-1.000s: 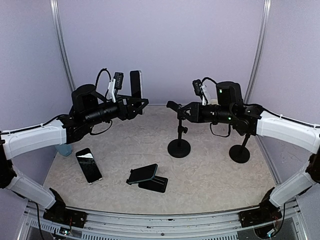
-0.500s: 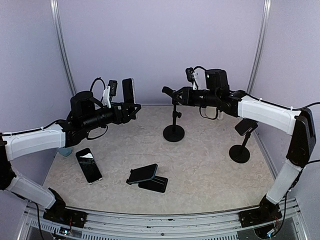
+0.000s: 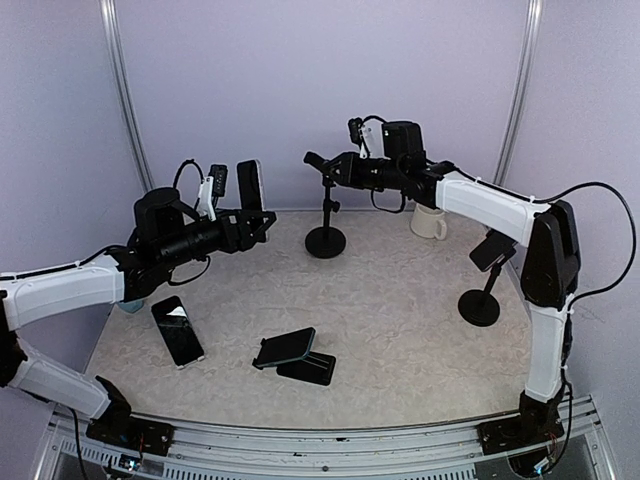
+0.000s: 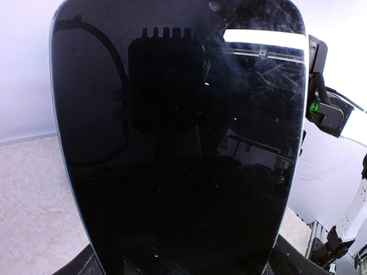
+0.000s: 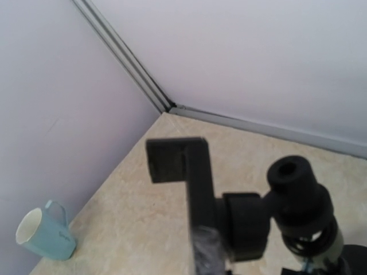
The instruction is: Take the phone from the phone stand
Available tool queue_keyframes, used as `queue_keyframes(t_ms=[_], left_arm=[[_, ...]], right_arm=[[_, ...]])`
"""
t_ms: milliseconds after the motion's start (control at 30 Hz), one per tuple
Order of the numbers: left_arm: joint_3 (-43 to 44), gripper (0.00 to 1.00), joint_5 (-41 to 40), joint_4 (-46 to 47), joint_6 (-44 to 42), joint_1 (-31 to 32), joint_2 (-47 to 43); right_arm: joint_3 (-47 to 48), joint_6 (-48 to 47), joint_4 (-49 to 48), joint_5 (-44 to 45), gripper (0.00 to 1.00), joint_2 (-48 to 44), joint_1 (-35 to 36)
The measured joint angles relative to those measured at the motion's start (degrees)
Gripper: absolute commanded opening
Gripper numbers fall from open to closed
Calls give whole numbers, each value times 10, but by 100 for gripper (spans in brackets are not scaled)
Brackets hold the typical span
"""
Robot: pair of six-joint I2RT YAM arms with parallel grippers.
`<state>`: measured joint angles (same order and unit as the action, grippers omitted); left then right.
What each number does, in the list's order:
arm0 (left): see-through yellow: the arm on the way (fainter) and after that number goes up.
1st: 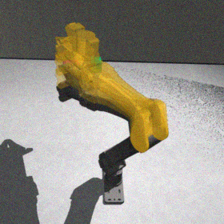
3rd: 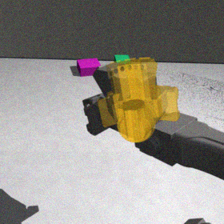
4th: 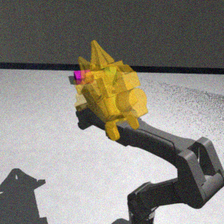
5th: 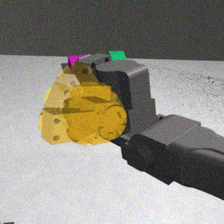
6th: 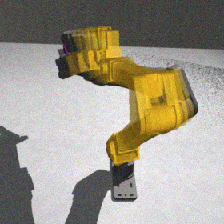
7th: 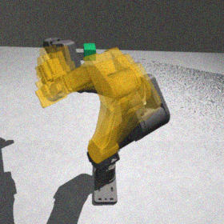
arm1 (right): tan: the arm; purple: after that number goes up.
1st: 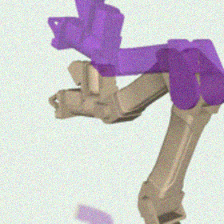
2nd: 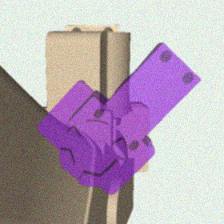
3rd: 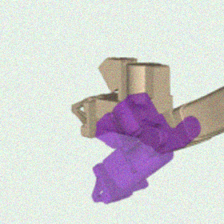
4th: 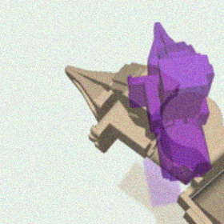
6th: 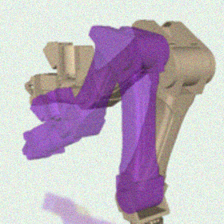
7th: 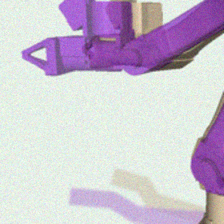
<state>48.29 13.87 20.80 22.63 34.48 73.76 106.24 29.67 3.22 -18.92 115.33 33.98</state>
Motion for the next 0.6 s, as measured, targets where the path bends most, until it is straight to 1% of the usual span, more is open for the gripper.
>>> queue_keyframes(t_ms=[233, 433, 467, 533, 600], left_arm=[[-11, 23, -8, 0, 0, -1, -3], [-14, 23, -9, -3, 1, -1, -3], [-14, 23, -9, -3, 1, -1, -3], [-14, 23, -10, -3, 1, -1, -2], [-14, 23, -13, -4, 1, -1, -1]], right_arm=[[105, 2, 12, -4, 0, 83, -7], [135, 5, 17, -4, 0, 123, -15], [139, 7, 15, -4, 6, 126, -16], [142, 13, 17, -5, 22, 126, -20], [142, 16, 17, -6, 35, 127, -22]])
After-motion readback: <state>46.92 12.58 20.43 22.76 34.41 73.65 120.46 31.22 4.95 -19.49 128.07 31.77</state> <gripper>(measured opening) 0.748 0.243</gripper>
